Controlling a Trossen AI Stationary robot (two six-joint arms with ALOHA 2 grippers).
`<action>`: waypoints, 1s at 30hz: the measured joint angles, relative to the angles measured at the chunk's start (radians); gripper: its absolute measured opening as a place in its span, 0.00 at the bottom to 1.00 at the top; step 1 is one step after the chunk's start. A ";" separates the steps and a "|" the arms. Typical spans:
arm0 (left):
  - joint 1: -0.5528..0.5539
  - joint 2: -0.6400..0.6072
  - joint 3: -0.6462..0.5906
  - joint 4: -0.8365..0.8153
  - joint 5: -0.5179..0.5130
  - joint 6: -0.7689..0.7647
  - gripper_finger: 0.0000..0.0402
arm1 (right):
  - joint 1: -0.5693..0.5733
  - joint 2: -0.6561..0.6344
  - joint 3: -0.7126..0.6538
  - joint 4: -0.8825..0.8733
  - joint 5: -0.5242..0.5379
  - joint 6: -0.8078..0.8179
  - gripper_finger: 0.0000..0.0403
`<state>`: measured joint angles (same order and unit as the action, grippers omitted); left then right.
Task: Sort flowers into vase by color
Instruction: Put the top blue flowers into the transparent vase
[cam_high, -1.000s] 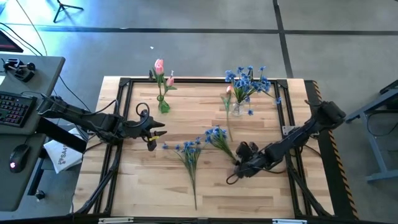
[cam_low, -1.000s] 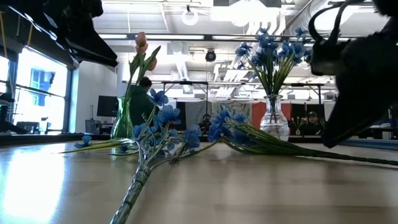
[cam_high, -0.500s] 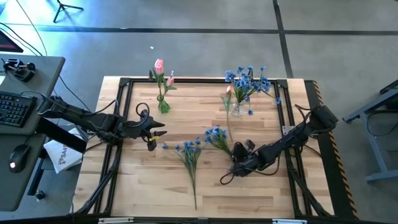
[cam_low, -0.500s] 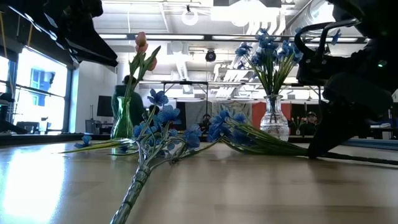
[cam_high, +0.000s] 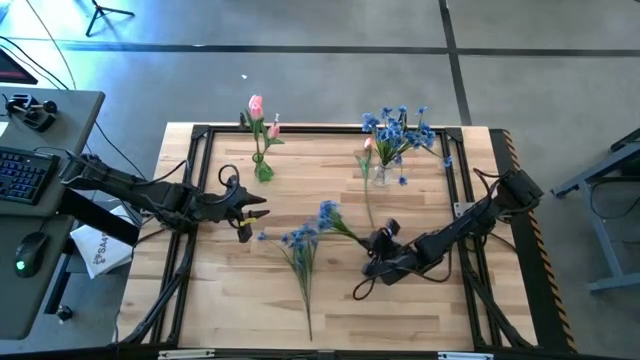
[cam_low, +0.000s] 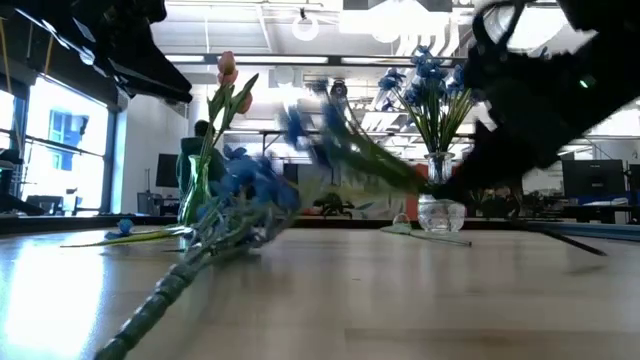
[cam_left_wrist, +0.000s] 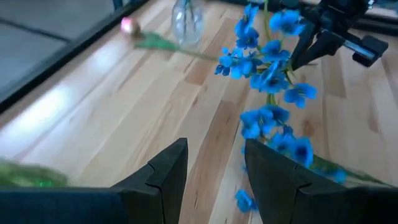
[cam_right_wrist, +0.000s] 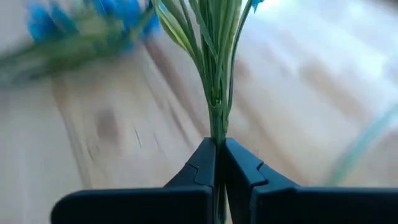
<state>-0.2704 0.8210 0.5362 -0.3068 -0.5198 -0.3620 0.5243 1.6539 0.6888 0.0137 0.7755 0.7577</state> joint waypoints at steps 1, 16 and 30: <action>-0.001 0.003 0.000 0.021 0.000 0.018 0.37 | 0.000 0.000 0.000 0.057 0.030 -0.056 0.01; -0.074 0.345 0.000 0.612 0.117 0.426 0.37 | -0.199 -0.002 -0.169 1.277 -0.478 -0.799 0.00; -0.012 0.737 0.025 1.309 0.317 0.686 0.37 | -0.253 0.027 -0.079 1.539 -0.747 -0.961 0.00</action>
<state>-0.2823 1.5582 0.5608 1.0027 -0.2025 0.3240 0.2710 1.6811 0.6099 1.5532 0.0281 -0.2030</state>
